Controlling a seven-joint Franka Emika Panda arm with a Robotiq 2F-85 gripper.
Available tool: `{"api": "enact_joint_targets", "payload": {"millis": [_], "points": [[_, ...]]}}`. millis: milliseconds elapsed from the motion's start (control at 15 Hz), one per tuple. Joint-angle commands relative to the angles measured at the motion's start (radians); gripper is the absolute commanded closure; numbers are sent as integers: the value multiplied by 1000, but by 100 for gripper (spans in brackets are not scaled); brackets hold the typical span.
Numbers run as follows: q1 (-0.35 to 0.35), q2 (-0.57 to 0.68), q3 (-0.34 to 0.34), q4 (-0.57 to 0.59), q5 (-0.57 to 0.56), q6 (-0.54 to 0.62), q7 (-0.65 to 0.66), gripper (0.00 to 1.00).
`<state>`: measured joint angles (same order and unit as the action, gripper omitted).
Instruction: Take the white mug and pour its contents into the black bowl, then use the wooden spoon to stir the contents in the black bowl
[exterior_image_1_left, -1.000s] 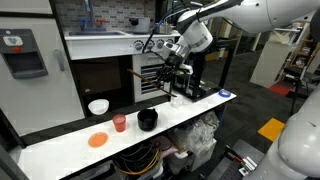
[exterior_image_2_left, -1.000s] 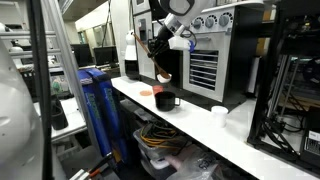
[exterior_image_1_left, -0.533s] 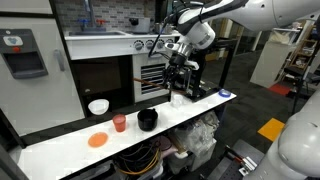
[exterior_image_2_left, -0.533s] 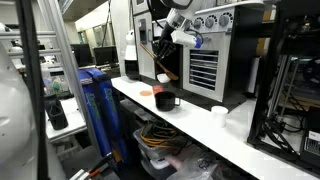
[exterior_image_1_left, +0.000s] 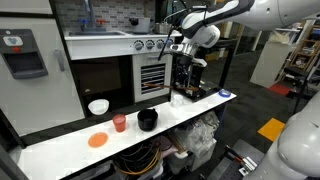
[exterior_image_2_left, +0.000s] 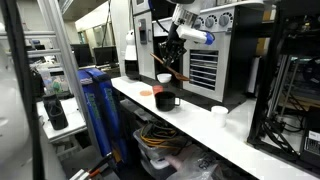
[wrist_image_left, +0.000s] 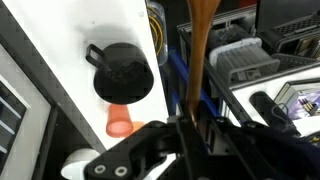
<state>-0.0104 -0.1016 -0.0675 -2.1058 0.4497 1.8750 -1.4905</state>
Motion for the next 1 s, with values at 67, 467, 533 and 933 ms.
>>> {"api": "enact_joint_targets", "payload": {"millis": [67, 467, 533, 933], "points": [[-16, -84, -8, -87, -104, 63, 82, 97], [-18, -168, -33, -184, -167, 132, 202, 97], [-17, -179, -38, -202, -165, 155, 215, 97], [-3, -218, -63, -318, -140, 314, 249, 97]]}}
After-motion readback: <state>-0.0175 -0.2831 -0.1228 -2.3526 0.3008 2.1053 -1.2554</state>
